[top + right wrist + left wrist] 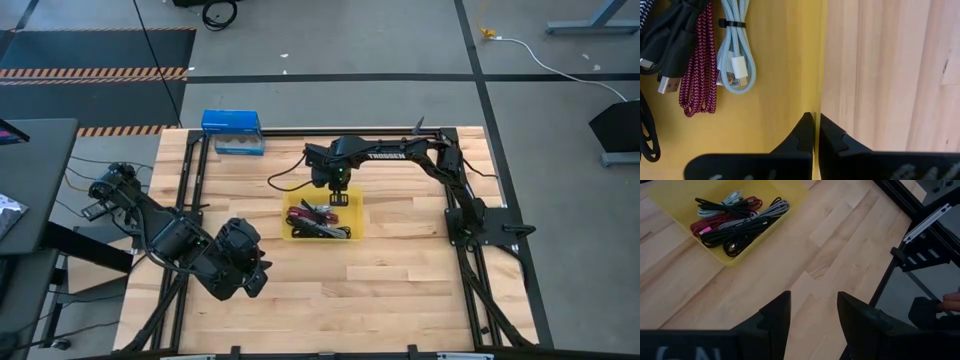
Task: Pick and place USB-C Cables
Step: Move the yellow bin to the center of the table, then return to Home Position
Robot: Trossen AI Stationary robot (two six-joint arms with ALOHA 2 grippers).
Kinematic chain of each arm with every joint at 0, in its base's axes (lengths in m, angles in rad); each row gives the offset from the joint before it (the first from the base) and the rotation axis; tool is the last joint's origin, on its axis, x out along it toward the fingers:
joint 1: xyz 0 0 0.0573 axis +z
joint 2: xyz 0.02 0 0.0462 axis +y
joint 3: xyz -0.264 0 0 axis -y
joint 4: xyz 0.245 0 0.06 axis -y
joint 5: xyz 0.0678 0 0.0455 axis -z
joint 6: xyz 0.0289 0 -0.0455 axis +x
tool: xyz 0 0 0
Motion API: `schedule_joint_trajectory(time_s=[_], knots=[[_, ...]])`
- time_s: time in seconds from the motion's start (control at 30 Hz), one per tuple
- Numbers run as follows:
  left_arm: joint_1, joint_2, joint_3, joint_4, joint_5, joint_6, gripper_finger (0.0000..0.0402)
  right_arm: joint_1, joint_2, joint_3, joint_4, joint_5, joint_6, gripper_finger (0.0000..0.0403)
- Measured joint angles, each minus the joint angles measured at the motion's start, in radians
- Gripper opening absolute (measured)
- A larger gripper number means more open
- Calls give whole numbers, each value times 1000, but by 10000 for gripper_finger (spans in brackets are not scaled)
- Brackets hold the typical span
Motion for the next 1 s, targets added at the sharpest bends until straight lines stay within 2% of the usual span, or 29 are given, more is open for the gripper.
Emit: schedule_joint_trajectory(time_s=[0.37, 0.7, 1.0], knots=[[0, 0, 0, 0, 0, -5, 169, 0, 0, 0, 8, -1, 17, 13], [0, 0, 0, -5, 0, 3, 169, 0, 1, 17, -18, -9, 19, 77], [1, 0, 0, -30, -28, 15, 169, 5, -1, 164, -61, -17, 19, 125]])
